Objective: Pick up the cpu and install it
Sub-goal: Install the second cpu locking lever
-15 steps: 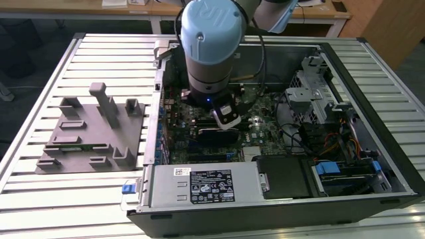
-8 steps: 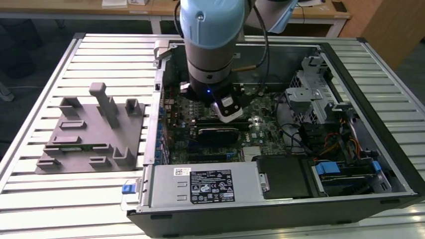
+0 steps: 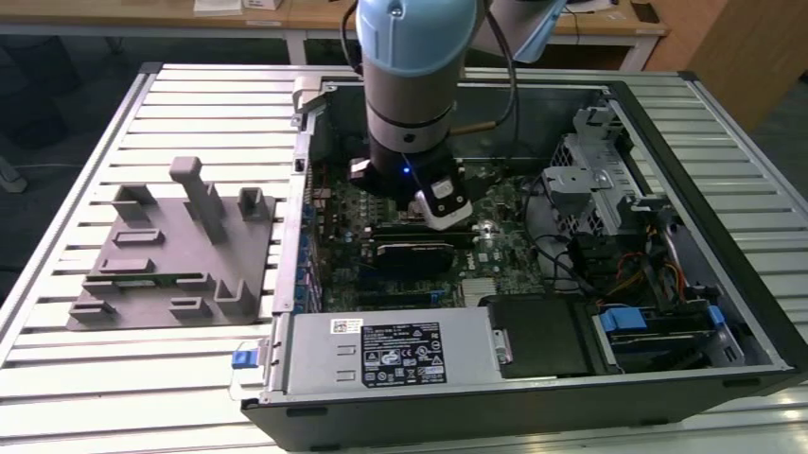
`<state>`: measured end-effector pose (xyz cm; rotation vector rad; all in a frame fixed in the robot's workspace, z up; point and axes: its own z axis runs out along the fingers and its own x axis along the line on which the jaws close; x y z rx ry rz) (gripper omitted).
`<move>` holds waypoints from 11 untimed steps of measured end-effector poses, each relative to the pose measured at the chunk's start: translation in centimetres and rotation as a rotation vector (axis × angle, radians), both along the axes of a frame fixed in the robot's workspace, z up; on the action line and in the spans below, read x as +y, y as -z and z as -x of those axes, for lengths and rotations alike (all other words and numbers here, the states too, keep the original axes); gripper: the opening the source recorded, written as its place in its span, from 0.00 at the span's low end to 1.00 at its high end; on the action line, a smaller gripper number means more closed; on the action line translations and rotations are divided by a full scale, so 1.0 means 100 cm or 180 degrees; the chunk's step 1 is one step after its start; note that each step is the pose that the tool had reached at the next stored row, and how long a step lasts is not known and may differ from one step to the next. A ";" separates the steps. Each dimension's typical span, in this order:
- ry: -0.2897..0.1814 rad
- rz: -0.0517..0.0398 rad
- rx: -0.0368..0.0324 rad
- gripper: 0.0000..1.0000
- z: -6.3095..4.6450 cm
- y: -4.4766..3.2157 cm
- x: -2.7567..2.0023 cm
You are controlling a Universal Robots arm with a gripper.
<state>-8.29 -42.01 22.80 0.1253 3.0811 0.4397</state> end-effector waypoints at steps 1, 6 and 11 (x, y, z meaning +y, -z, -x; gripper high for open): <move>0.0000 0.0007 0.0000 0.11 -0.003 0.0001 0.0005; 0.0001 0.0062 0.0000 0.11 -0.012 0.0002 0.0068; 0.0001 0.0126 0.0000 0.11 -0.019 0.0005 0.0154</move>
